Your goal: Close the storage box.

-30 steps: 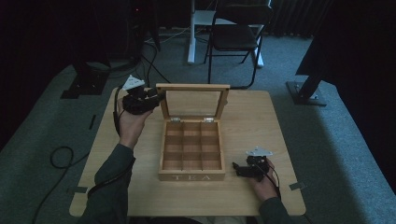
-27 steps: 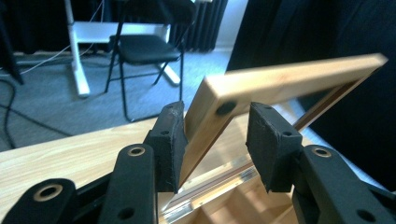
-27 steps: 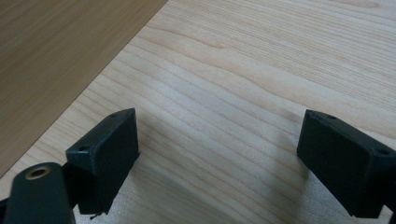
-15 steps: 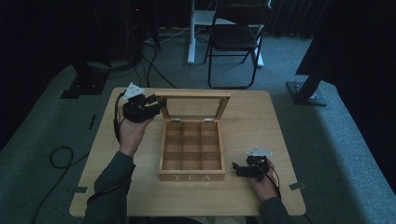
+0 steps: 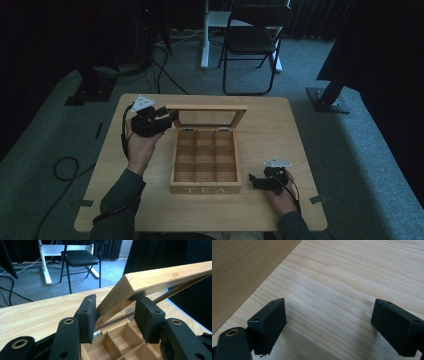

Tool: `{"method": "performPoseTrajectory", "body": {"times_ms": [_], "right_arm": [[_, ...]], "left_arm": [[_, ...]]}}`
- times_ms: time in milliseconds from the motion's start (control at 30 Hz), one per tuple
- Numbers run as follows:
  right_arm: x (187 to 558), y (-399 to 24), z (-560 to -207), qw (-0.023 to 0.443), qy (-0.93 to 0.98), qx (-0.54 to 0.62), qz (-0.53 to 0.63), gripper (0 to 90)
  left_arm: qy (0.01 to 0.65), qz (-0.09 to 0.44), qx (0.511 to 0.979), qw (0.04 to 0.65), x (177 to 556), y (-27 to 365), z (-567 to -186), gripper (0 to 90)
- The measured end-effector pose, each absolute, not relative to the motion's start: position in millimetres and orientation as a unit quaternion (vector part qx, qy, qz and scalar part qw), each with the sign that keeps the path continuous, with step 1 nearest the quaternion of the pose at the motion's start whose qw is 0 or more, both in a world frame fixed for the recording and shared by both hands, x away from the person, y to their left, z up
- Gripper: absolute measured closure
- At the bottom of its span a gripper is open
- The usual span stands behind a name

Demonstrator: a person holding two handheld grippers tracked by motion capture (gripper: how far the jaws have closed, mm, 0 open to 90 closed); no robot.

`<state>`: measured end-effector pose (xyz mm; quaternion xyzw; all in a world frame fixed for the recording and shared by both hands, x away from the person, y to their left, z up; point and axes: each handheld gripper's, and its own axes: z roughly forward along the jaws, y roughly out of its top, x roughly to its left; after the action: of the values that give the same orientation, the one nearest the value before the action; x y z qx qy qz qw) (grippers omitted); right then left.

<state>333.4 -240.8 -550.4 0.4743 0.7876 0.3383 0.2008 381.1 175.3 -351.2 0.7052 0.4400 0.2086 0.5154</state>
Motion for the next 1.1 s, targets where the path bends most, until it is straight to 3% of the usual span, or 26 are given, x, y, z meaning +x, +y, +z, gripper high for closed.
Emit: {"method": "performPoseTrajectory", "body": {"times_ms": [1100], "right_arm": [[333, -241, -550, 0.201, 0.788, 0.474, 0.338, 12.2]], "left_arm": [[0.459, 0.181, 0.700, 0.516, 346, 173, -378, 44.9]]}}
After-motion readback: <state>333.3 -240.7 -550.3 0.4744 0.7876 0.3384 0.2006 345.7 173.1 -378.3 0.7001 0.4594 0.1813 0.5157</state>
